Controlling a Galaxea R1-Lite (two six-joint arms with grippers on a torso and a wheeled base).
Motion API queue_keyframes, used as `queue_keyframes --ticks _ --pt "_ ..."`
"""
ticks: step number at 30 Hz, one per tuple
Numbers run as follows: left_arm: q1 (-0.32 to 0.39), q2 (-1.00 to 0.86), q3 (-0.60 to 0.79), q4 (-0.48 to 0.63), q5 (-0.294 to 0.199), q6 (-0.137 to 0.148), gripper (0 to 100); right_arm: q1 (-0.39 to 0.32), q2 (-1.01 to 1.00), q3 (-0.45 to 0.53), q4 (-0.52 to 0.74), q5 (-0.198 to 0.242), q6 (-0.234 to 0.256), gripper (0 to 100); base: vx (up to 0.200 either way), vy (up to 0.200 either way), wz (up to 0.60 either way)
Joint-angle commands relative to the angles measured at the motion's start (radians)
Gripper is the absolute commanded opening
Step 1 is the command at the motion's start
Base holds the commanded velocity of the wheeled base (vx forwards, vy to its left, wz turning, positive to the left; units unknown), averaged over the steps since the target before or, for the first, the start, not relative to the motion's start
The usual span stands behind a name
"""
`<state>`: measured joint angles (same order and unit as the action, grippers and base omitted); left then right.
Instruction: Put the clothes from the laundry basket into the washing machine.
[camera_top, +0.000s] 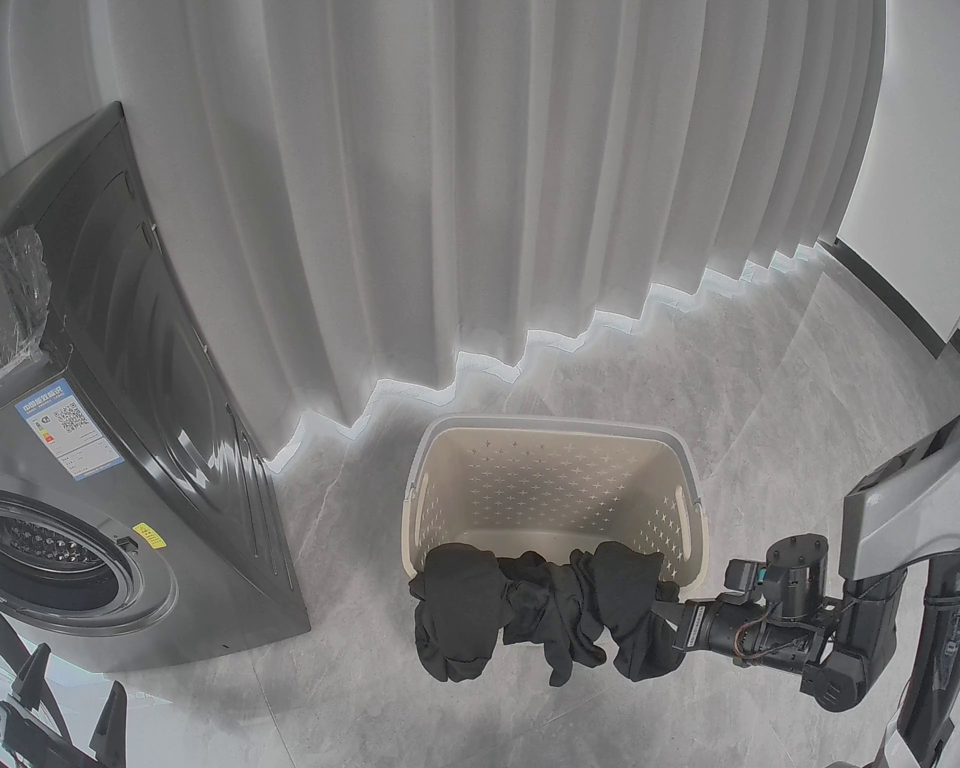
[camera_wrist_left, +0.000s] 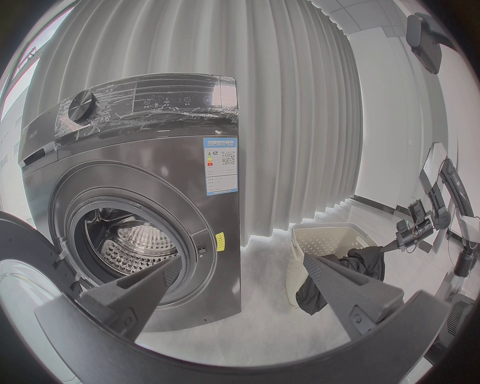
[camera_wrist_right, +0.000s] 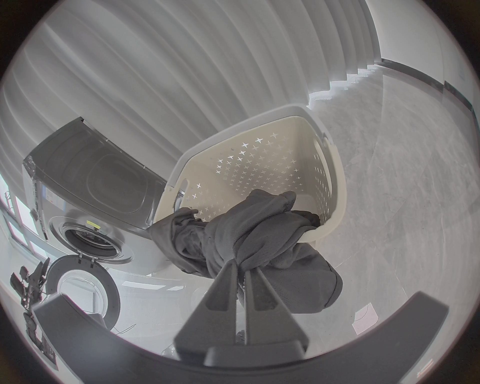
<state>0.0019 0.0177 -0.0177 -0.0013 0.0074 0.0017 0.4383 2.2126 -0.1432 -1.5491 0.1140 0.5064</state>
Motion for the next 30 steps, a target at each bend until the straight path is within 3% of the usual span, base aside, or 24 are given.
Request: queue_keyframes --ticks 1,6,8,10,15,26,29,30 --pt "0.000 -0.013 0.018 0.000 0.000 0.000 100 0.017 -0.132 0.070 -0.002 -0.002 0.004 0 0.000 0.000 0.00" --pt "0.000 -0.013 0.018 0.000 0.000 0.000 100 0.030 -0.252 0.050 -0.002 -0.004 0.044 0 0.000 0.000 0.00" --pt "0.001 -0.013 0.018 0.000 0.000 0.000 100 0.068 -0.336 0.022 0.000 -0.024 0.115 0 0.000 0.000 0.00" --pt "0.001 -0.013 0.018 0.000 0.000 0.000 100 0.094 -0.373 0.008 0.000 -0.050 0.149 0 0.000 0.000 0.00" --pt "0.000 -0.013 0.018 0.000 0.000 0.000 100 0.125 -0.418 -0.026 0.000 -0.063 0.166 0 0.000 0.000 0.00" --pt "0.000 -0.013 0.018 0.000 0.000 0.001 100 0.192 -0.462 -0.067 0.000 -0.073 0.129 0 0.000 0.000 0.00" --pt "0.001 -0.013 0.018 0.000 0.000 0.001 100 0.235 -0.493 -0.061 0.000 -0.070 0.083 0 0.000 0.000 0.00" --pt "0.001 -0.013 0.018 0.000 0.000 0.001 100 0.258 -0.498 -0.073 0.000 -0.073 0.034 0 0.000 0.000 0.00"
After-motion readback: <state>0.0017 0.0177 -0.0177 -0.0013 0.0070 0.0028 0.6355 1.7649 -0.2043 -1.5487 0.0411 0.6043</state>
